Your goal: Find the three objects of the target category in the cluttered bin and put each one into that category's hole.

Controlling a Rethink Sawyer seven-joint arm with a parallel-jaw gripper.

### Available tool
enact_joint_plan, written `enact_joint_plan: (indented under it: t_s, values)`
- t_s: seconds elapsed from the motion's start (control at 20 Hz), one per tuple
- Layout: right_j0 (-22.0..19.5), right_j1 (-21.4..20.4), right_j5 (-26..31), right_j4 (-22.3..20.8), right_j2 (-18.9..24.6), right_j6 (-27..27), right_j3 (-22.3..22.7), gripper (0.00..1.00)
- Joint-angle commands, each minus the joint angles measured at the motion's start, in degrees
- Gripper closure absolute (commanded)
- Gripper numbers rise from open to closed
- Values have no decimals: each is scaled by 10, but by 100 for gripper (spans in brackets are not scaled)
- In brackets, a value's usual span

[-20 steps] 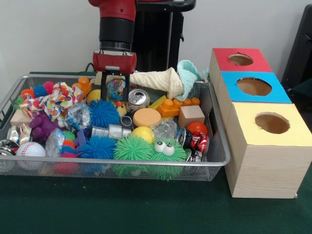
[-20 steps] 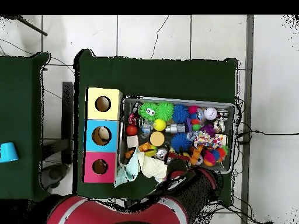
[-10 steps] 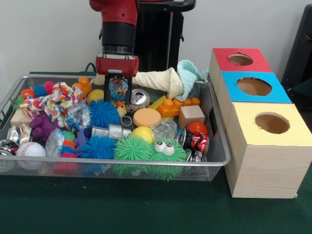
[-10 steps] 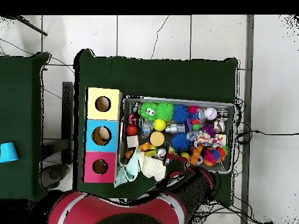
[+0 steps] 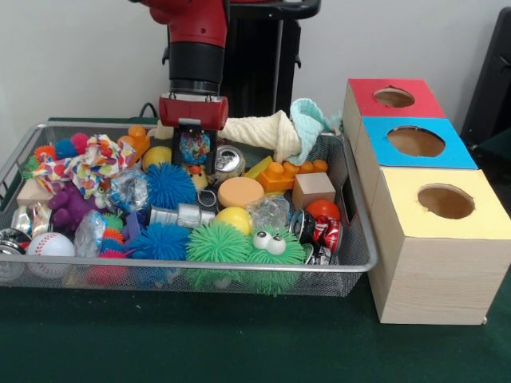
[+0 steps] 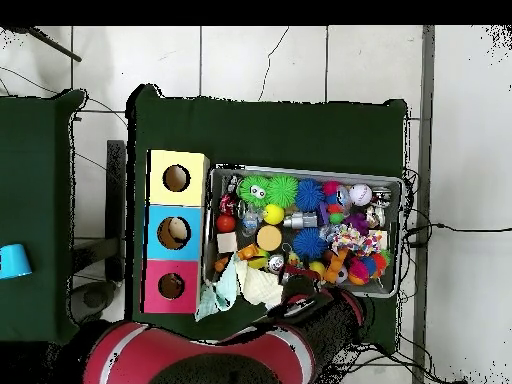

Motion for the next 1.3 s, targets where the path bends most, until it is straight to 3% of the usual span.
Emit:
enact_joint_plan:
  t_s: [0.05,1.3]
  values:
    - [5,49,-81,54,22,-148,-9,0]
    - [43,122,-124,136,-26,-140,-42,0]
